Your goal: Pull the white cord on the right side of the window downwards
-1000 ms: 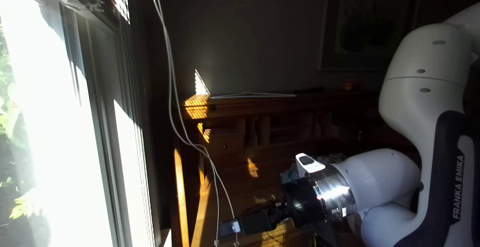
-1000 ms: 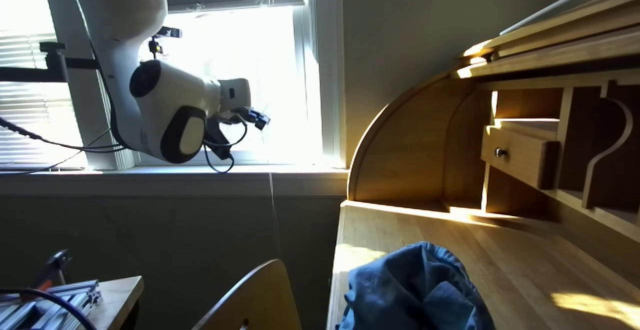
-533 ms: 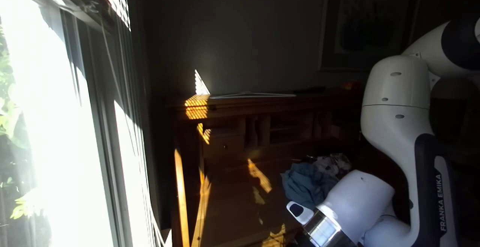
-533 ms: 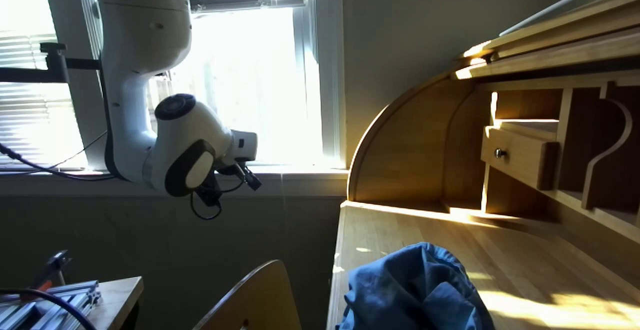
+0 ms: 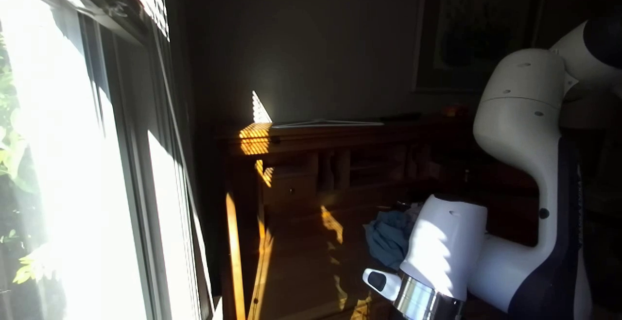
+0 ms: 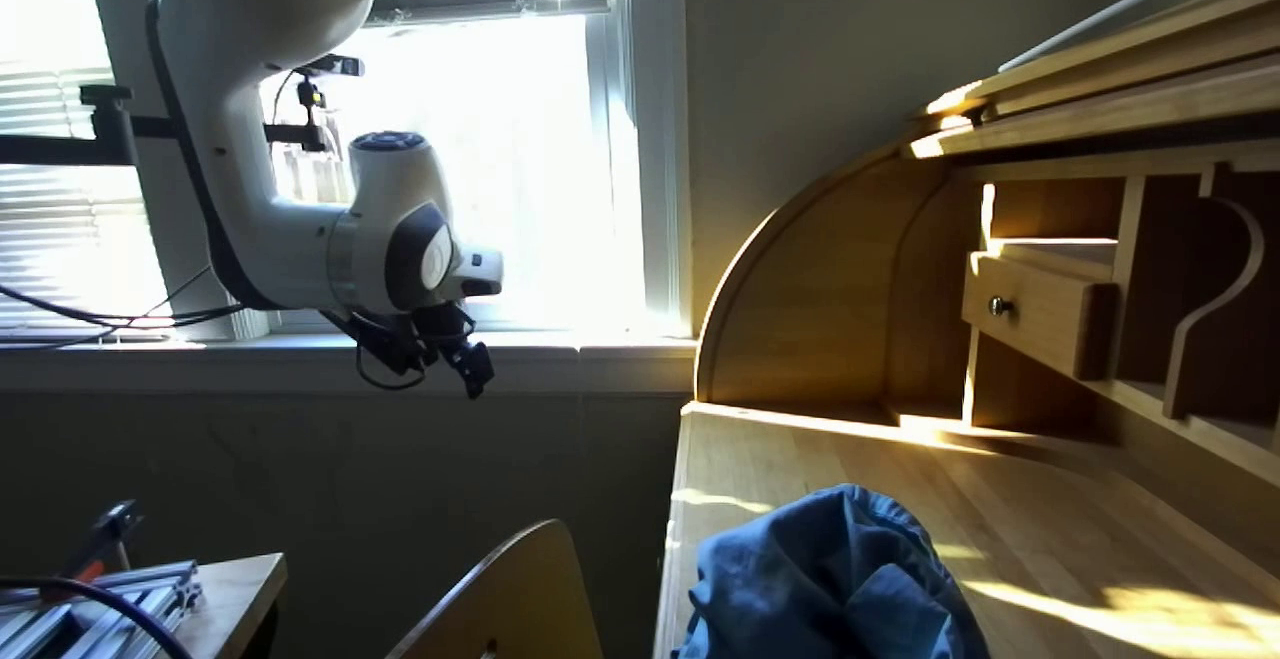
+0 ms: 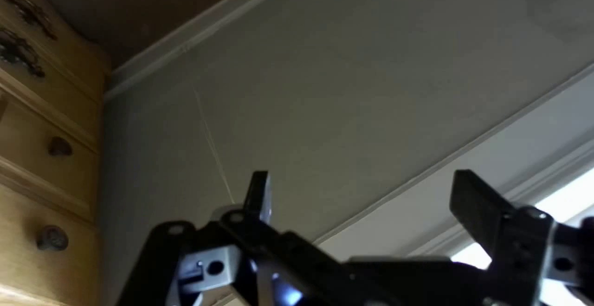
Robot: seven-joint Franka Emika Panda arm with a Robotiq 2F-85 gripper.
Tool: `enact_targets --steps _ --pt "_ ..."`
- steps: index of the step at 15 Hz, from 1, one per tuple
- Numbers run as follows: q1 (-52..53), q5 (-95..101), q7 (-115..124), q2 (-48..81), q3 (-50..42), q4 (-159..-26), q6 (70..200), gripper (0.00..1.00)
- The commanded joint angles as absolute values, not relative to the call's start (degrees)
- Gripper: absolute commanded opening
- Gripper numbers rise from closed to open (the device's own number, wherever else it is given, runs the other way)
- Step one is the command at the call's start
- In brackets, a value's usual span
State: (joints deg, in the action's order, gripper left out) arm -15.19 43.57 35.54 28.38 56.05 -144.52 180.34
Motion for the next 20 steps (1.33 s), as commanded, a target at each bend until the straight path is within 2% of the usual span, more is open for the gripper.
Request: enact_targets --steps 1,4,10,15,20 --pt "-27.7 39.4 31.7 27.7 71.9 -141.4 164.5 1.0" --pt "-38.4 37.4 31.0 24.4 84.2 -137.7 155.5 1.0" --pt "-56.4 42.6 32.3 22.6 103.2 -130.9 150.8 1.0" --pt "-65.8 49.0 33.5 22.6 112.7 -129.0 153.1 1.0" --pt "-71.5 54.8 35.1 23.3 118.5 -128.6 156.6 1.0"
